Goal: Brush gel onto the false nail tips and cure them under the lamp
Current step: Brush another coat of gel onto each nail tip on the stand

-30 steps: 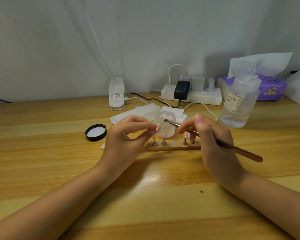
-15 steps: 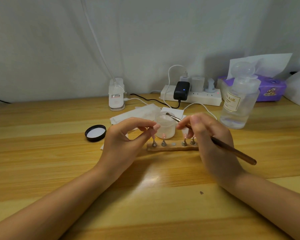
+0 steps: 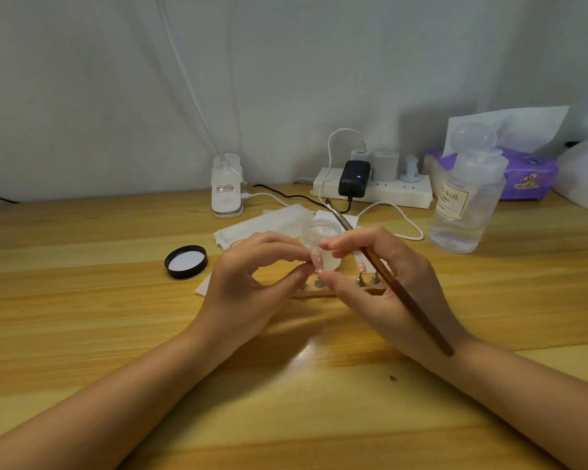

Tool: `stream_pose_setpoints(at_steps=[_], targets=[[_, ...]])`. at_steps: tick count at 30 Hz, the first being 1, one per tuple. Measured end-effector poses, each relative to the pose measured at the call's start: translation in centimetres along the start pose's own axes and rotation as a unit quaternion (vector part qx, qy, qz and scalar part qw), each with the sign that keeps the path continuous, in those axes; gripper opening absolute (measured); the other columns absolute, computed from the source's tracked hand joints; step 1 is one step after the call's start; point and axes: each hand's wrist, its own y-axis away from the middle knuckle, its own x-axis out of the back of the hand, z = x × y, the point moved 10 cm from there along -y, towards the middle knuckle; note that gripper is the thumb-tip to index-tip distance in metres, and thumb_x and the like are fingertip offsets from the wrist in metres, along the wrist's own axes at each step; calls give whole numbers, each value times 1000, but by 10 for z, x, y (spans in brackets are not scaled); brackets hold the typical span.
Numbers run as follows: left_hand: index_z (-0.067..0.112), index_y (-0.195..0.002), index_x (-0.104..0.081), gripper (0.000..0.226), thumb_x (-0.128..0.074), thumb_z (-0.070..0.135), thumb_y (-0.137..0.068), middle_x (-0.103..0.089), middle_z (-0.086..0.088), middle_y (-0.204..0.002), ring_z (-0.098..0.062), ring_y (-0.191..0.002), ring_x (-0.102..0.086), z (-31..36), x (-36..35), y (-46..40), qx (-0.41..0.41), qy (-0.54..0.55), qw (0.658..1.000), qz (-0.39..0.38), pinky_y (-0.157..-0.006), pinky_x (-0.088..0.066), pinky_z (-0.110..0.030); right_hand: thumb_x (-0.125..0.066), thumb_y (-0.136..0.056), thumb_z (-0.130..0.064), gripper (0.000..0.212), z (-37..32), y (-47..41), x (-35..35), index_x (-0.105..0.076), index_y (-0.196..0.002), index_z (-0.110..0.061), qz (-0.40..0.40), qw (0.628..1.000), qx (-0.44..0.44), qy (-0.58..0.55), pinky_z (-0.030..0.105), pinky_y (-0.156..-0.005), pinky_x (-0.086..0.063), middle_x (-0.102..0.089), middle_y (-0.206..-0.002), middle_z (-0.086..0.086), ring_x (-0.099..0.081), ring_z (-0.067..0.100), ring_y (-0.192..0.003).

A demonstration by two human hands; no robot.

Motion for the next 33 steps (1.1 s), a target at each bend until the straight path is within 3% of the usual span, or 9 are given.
stream_pose_setpoints(at_steps=[3, 6, 11, 17, 21, 25, 27, 30, 33], targets=[[23, -92, -69, 19, -71, 20, -74, -70, 11, -87, -8, -84, -64, 0, -1, 1, -3, -18, 1000, -4, -73, -50, -48, -71, -72, -36, 33, -2, 1, -6, -58, -99, -23, -23, 999, 22, 23, 38, -80, -50, -68, -96, -5, -62, 6, -92], [31, -99, -64, 24, -64, 31, -75, -64, 18, -97, 1, -84, -59, -2, -3, 2, -2, -52, 999, -11, -76, -44, -42, -71, -73, -30, 30, 1, 0, -6, -61, -98, -16, -18, 999, 20, 35, 27, -76, -47, -62, -90, -12, -58, 3, -86], [31, -91, -64, 19, -67, 34, -73, -64, 22, -82, 1, -79, -59, -1, -3, 2, 11, -32, 999, -15, -74, -47, -49, -64, -77, -34, 28, -4, 1, -5, -61, -95, -13, -16, 998, 51, 41, 15, -73, -44, -53, -87, -22, -55, -2, -85], [14, -92, -60, 27, -72, 26, -71, -61, 20, -86, 0, -76, -60, 2, -6, -1, 1, -19, 1000, -15, -70, -52, -27, -66, -77, -32, 25, -6, 2, -4, -61, -92, -13, -6, 997, 61, 42, 19, -72, -46, -61, -85, -13, -57, 1, -82], [18, -93, -58, 29, -74, 30, -71, -62, 23, -83, -1, -77, -60, -1, -6, 0, 13, -21, 1000, -15, -72, -52, -36, -69, -78, -30, 22, -6, 2, -3, -62, -90, -14, 0, 997, 61, 53, 29, -75, -48, -65, -83, -8, -57, 2, -80], [21, -93, -58, 27, -69, 31, -71, -63, 28, -84, 1, -80, -60, -3, -8, 0, 31, -25, 999, -23, -77, -49, -51, -71, -74, -22, 16, -4, 2, 1, -63, -86, -16, 28, 995, 50, 84, 24, -82, -39, -65, -80, -8, -56, 2, -79], [21, -97, -58, 33, -73, 31, -69, -62, 24, -87, 2, -83, -59, -2, -9, 0, 32, -33, 999, -26, -78, -48, -54, -70, -74, -23, 14, 0, 1, 4, -62, -85, -19, 37, 996, 29, 72, 28, -82, -42, -63, -78, -10, -56, 2, -78], [29, -104, -53, 45, -73, 41, -66, -59, 20, -100, 5, -88, -55, -2, -8, 0, 30, -43, 998, -24, -86, -47, -44, -69, -75, -25, 13, 8, -2, 10, -58, -83, -26, 43, 999, -12, 26, 35, -77, -48, -63, -79, -12, -58, 4, -79], [38, -108, -44, 59, -77, 49, -61, -54, 22, -106, 5, -92, -53, -11, -9, 1, 71, -52, 996, -29, -90, -38, -14, -72, -76, -21, 19, 17, -5, 13, -57, -84, -28, 18, 999, -31, 38, 45, -77, -50, -61, -82, -15, -58, 6, -82]])
